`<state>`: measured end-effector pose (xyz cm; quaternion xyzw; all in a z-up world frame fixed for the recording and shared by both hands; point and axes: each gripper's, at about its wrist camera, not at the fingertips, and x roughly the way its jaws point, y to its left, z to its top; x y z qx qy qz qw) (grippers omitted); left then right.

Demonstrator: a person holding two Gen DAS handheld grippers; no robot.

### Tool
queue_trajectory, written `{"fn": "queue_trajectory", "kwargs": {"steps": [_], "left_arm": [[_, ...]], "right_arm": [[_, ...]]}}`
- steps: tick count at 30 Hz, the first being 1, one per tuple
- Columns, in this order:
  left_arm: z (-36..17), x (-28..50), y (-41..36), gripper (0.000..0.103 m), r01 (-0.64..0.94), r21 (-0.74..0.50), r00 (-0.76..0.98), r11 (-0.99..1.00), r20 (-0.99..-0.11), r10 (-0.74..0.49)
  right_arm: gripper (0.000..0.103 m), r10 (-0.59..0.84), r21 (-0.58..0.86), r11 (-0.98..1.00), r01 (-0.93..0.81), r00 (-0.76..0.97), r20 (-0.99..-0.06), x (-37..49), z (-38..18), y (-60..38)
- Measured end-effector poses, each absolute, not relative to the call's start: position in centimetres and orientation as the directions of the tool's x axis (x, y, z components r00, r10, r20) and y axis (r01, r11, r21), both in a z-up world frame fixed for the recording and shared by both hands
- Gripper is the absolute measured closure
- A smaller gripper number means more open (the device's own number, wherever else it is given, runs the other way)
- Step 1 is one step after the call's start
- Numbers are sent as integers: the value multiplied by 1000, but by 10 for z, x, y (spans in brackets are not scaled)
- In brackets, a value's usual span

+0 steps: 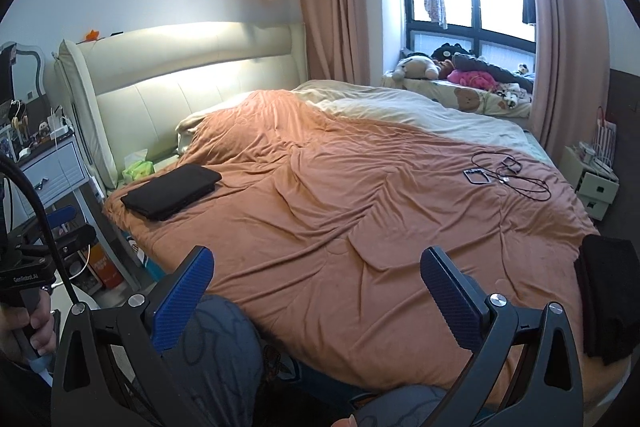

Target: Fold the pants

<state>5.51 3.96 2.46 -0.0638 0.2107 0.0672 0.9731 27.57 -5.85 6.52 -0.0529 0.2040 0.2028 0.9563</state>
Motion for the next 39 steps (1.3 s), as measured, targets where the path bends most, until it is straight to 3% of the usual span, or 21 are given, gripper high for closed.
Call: {"fn": "queue_trajectory", "kwargs": {"steps": [24,39], "left_arm": [[-11,5,24,0,-144,-85,910,986,-403,98],[-13,-2,11,0,-135,-69,909,988,-405,95]], "right_arm": [[0,308,-4,943,-332,879,-365,198,6,-64],[0,307,43,948,-315,870,-386,195,-8,-75]]}}
